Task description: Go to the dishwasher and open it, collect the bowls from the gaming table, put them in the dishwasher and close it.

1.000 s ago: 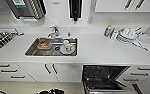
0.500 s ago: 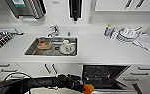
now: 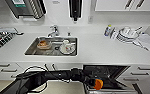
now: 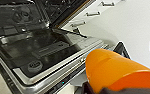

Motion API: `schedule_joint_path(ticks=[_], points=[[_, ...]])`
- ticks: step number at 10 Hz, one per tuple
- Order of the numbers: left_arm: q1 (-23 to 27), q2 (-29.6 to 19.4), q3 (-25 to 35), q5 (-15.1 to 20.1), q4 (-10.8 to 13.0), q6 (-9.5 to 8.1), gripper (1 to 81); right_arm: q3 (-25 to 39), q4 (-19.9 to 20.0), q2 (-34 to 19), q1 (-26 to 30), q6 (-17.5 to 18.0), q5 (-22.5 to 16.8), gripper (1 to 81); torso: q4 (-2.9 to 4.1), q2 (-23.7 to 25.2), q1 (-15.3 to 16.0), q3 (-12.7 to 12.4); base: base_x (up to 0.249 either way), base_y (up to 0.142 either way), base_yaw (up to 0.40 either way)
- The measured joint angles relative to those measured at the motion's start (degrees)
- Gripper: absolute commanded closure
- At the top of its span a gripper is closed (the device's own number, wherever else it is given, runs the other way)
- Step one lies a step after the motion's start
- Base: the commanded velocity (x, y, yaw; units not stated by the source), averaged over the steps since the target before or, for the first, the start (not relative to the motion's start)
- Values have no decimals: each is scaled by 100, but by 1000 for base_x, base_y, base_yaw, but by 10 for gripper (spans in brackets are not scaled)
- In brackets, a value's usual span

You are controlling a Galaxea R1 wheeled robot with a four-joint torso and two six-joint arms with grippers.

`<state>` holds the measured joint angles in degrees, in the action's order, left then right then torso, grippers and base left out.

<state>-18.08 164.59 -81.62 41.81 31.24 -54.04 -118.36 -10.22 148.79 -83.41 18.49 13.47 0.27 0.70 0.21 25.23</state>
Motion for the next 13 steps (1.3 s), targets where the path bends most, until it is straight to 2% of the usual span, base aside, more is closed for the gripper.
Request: schedule_joint_path(ticks=[4, 9, 10, 11, 13], points=[[66, 592, -1168, 115, 0, -43, 811, 0, 0, 0, 9, 0, 39, 811, 0, -2, 2, 166, 0, 0, 0], [323, 1265, -1802, 138, -2, -41, 811, 0, 0, 0, 6, 0, 50, 811, 0, -6, 6, 214, 0, 0, 0], [394, 1399, -1926, 162, 0, -39, 811, 2, 0, 0, 4, 2, 151, 811, 0, -6, 6, 214, 0, 0, 0], [491, 1582, -2026, 165, -2, -41, 10, 20, 2, 2, 6, 2, 199, 811, 0, -6, 6, 214, 0, 0, 0], [642, 1687, -2081, 68, -22, -41, 10, 35, 2, 11, 4, 2, 201, 811, 0, -6, 6, 214, 0, 0, 0]])
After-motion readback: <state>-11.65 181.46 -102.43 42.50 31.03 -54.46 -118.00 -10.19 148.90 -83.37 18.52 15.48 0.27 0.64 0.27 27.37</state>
